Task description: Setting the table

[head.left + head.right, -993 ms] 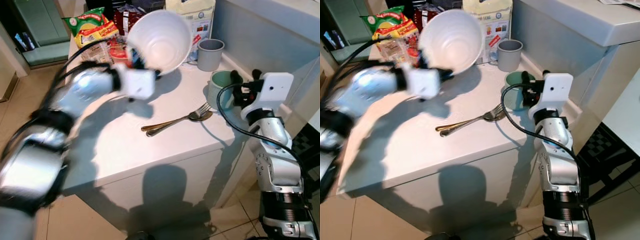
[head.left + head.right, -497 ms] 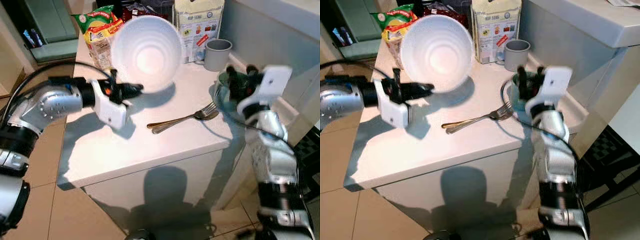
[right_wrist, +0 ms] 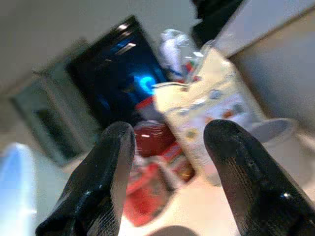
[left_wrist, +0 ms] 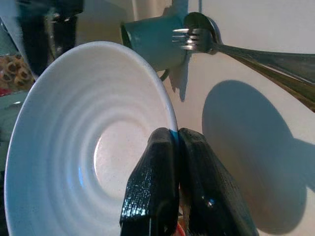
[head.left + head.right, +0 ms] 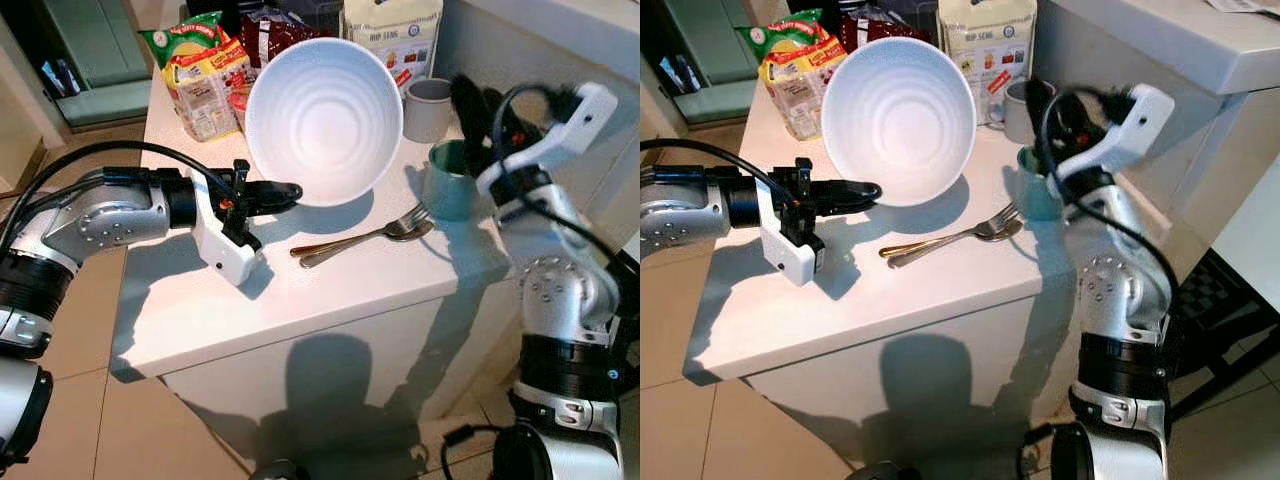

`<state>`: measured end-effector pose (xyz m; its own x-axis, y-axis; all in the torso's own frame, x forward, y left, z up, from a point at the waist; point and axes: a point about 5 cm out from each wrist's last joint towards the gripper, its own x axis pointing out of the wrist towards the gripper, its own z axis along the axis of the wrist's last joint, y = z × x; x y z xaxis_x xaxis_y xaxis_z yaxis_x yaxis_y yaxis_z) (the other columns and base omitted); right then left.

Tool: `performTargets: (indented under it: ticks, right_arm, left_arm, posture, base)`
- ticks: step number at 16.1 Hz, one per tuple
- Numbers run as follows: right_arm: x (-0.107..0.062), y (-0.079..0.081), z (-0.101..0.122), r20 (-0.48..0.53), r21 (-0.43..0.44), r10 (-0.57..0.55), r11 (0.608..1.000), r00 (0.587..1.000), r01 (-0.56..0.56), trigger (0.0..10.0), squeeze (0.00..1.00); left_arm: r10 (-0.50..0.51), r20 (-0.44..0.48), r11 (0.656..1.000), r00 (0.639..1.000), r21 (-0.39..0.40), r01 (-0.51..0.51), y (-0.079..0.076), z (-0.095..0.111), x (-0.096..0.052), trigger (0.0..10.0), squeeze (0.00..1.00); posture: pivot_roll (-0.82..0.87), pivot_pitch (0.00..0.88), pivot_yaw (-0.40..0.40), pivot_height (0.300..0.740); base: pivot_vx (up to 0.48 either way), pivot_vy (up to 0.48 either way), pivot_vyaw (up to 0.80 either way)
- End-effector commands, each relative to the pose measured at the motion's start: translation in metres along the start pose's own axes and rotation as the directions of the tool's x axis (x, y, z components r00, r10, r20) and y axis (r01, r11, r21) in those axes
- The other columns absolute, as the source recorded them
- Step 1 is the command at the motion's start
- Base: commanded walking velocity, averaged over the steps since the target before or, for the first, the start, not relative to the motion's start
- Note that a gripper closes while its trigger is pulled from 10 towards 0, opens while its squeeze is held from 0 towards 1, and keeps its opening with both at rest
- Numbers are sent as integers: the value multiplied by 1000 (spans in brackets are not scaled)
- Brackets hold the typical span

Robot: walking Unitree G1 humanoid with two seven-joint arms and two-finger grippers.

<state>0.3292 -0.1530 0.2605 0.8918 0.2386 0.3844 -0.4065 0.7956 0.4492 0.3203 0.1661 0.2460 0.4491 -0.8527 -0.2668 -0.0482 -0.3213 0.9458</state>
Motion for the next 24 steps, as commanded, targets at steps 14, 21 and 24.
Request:
performTargets:
  ticks: [14,21,24]
  right_arm:
    - [-29,31,-10,-250,159,284,955,925,-250,10000,0]
    - [-26,17,-29,-325,-39,147,985,934,-169,10000,0]
    - [-21,11,-37,-319,-142,76,982,945,-127,10000,0]
  left_arm:
    - [20,11,997,1000,78,-21,2,-10,18,0,0]
    - [95,96,987,991,116,-106,21,2,27,0,0]
    - [134,138,979,981,136,-153,33,9,31,0,0]
  posture:
    - [51,0,88,740]
    - [58,0,84,740]
    - [58,0,84,740]
  base:
    - [0,0,0]
    - [0,0,0]
    - [0,0,0]
